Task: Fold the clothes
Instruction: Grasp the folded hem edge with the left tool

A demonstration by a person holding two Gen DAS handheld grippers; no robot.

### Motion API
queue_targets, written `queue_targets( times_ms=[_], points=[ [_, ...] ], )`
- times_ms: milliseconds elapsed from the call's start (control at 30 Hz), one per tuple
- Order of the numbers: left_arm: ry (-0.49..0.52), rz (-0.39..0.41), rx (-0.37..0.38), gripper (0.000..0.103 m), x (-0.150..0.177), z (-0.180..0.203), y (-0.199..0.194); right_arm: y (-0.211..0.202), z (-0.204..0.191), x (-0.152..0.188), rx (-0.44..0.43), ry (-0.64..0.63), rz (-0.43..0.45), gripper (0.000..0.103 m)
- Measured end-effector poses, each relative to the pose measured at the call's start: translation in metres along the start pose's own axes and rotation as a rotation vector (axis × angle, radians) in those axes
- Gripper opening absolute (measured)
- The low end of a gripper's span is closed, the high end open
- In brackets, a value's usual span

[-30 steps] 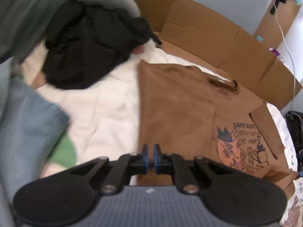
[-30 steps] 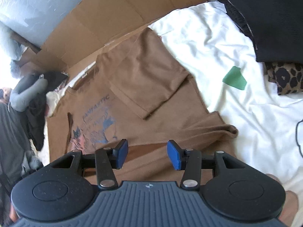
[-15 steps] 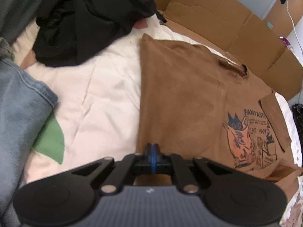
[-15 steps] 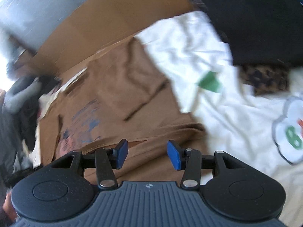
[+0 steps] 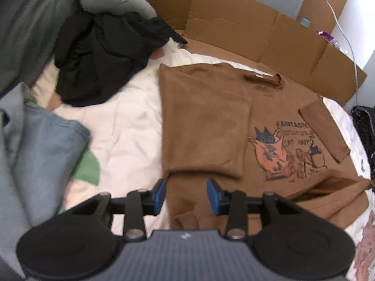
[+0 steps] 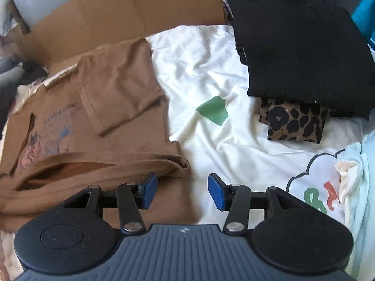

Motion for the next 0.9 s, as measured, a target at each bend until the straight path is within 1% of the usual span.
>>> queue_targets(
  times_ms=[100, 167, 300, 433, 533, 633, 800, 833, 900],
  points=[
    [-0.017, -0.008, 0.006, 0.041, 0.006, -0.001, -0.008, 0.005, 0.0, 0.0, 0.006, -0.011, -0.001, 0.054],
    [-0.021, -0.03, 0.023, 0.041, 0.011, 0.001, -0.008, 0.005, -0.003, 0.001, 0.011, -0.035, 0.004, 0.054],
    [-0.015, -0.072, 0.051, 0.04, 0.02, 0.004, 0.001, 0.005, -0.005, 0.002, 0.014, -0.057, 0.003, 0.054],
    [-0.018, -0.091, 0.077, 0.04, 0.019, 0.004, 0.011, 0.007, -0.007, 0.003, 0.017, -0.061, 0.0, 0.054],
    [-0.046, -0.106, 0.127, 0.039, 0.019, 0.004, 0.015, 0.009, -0.008, 0.002, 0.013, -0.07, 0.002, 0.053],
    [-0.072, -0.1, 0.186, 0.039, 0.02, 0.008, 0.013, 0.01, -0.008, 0.001, 0.008, -0.069, -0.001, 0.053],
    [-0.158, -0.092, 0.292, 0.039, 0.022, 0.006, 0.013, 0.012, -0.009, 0.003, 0.005, -0.077, -0.009, 0.053],
    [-0.158, -0.098, 0.291, 0.039, 0.023, 0.005, 0.015, 0.012, -0.009, 0.003, 0.005, -0.078, -0.01, 0.053],
    [-0.126, -0.122, 0.248, 0.038, 0.026, 0.003, 0.019, 0.012, -0.008, 0.003, 0.006, -0.082, -0.008, 0.053]
  ],
)
Point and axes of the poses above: each gripper's, at about its wrist camera, not at the fingertips, and y roughly the way its jaws point, z to its right, x to its underside, the point moved 4 cm from there along y, roughly the way its jaws point, and after that the axes turned 13 degrees about x, right-handed, at the moved point
